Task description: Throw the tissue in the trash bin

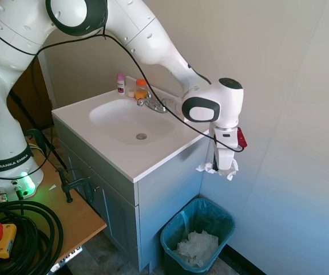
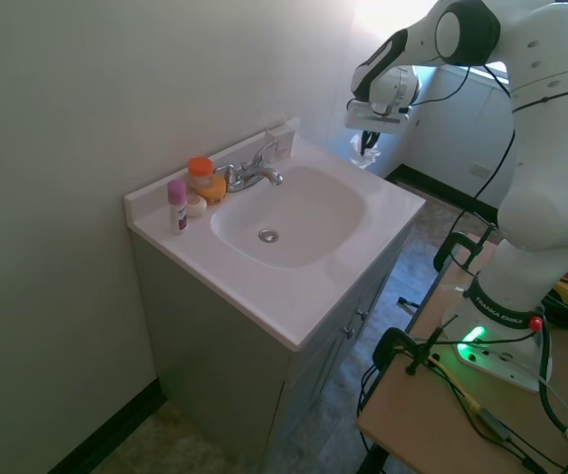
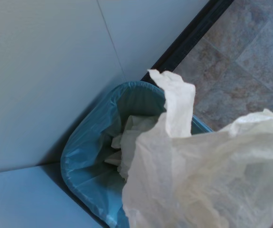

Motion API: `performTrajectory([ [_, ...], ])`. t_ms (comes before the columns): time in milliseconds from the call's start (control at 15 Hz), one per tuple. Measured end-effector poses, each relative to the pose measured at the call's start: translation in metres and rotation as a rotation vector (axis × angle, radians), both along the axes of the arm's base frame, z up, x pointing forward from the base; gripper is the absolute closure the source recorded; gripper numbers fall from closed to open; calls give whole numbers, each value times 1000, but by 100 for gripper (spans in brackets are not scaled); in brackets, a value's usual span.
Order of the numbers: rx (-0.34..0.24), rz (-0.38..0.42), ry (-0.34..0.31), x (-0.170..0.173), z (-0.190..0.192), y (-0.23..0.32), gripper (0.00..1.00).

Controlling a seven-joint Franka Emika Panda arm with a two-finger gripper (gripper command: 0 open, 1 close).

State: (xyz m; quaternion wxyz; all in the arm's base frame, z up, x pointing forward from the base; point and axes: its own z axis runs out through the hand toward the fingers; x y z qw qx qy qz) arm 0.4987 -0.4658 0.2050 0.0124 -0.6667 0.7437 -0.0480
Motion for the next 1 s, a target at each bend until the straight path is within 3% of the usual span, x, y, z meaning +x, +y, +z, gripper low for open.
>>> performTrajectory([
  [533,10,41,-13,3,13,-5,0],
  [733,1,65,-70,2,54,-4,0],
  [1000,-5,85,-146,-31,125,16,0],
])
